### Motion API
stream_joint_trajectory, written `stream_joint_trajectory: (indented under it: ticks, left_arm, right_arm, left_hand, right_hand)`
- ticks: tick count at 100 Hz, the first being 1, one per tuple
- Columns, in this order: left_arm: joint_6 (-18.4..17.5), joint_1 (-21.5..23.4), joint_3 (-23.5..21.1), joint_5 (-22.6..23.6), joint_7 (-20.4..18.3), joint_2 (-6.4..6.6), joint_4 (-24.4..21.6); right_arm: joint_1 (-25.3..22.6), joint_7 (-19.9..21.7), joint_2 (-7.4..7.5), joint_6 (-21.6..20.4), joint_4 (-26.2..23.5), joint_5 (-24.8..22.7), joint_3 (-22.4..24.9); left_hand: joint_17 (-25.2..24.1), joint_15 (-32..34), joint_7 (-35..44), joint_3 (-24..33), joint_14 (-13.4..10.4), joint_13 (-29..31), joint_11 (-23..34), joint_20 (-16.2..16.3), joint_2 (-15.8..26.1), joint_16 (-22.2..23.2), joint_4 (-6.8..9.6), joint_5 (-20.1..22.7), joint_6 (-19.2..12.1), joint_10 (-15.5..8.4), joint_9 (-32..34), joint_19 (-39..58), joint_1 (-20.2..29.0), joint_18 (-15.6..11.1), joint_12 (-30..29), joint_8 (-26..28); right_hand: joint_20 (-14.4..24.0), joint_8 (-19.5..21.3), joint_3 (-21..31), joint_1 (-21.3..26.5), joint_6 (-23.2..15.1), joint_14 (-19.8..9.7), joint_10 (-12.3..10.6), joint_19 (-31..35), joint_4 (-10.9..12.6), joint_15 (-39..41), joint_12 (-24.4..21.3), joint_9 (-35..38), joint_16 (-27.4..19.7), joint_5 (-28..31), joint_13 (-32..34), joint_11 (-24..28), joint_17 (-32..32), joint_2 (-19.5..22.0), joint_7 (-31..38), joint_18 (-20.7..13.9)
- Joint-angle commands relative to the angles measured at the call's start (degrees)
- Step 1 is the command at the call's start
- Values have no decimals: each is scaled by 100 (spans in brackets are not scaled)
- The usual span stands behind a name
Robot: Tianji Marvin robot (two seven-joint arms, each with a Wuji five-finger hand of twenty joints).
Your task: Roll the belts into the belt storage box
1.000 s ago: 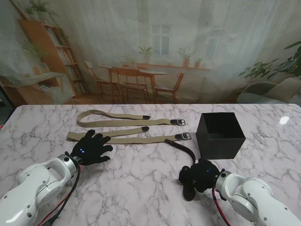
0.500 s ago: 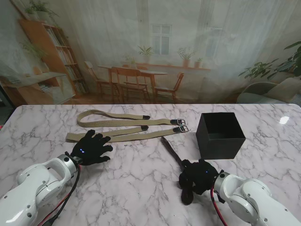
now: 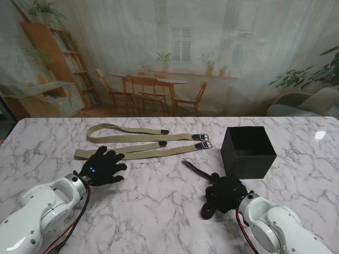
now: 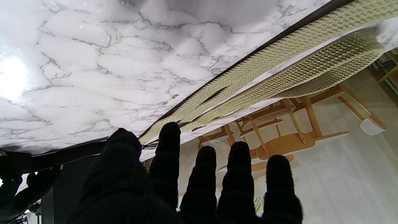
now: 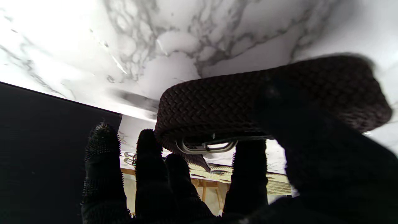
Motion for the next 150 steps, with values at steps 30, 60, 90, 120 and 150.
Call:
stream_joint_trajectory:
  ticks: [30,60,90,120,150]
  left_arm:
    - [4,-18,33,-28,-96,1,26]
    - [11,-14,31,-26,-96,1,27]
    - [21,-5,24,-24,-84,0,32]
    - [13,-12,31,-31,-94,1,35]
    - [14,6,15,-25,-99,0,20]
  right_arm:
    - [-126,268,-22,448,31,-48,-76]
    - [-214,-23,-26,16,-40,19,-9]
    - [-385,-749,-89,-210,-101,98,120]
    - [-223,-726,-39,-211,133,-102,-84]
    - [-127,-983,-53,-76,288,-93,-228]
  left_hand:
    - [-114,-69,54,-69,19,77,-55,-105,153,-8,-122,87,22,49,-138,-157,109,205,51,57]
    - [-113,-68,55,-68,15,78,-51,-103,152,-7,-122,89,23,51,-129,-159,111,205,52,57]
    - [-115,-69,33,-81,17,79,-55,-100,186,-7,-122,71,33,45,-136,-158,59,210,51,37]
    - [-111,-69,27,-78,23,79,-54,-98,182,-5,-115,94,48,47,-128,-157,22,212,52,12]
    - [-114,-70,35,-74,20,80,-57,-98,179,-6,-115,96,44,43,-129,-162,23,208,53,12]
  right_hand:
    - [241,135,-201,138,1535,-622,-483,770,24,1207,269,1263,622,596,1127,651,707,857,2635,-645]
    - [420,177,-315,183,1091,-758,-1514,900,-48,1194,1450,3319,1045,312,1746,2163,563,800,2857,-616]
    - [462,225,-296,208,769,-858,-1568,993,-51,1198,1740,3324,1140,47,1941,2276,669,823,3007,-781]
    - [741,254,-199,3,506,-817,-1044,998,-21,1196,909,1918,1091,195,973,1003,289,729,2858,-867]
    - [607,399,-100,420,512,-863,-1679,887,-66,926,1045,3957,761,-328,2046,1542,604,652,3036,-728]
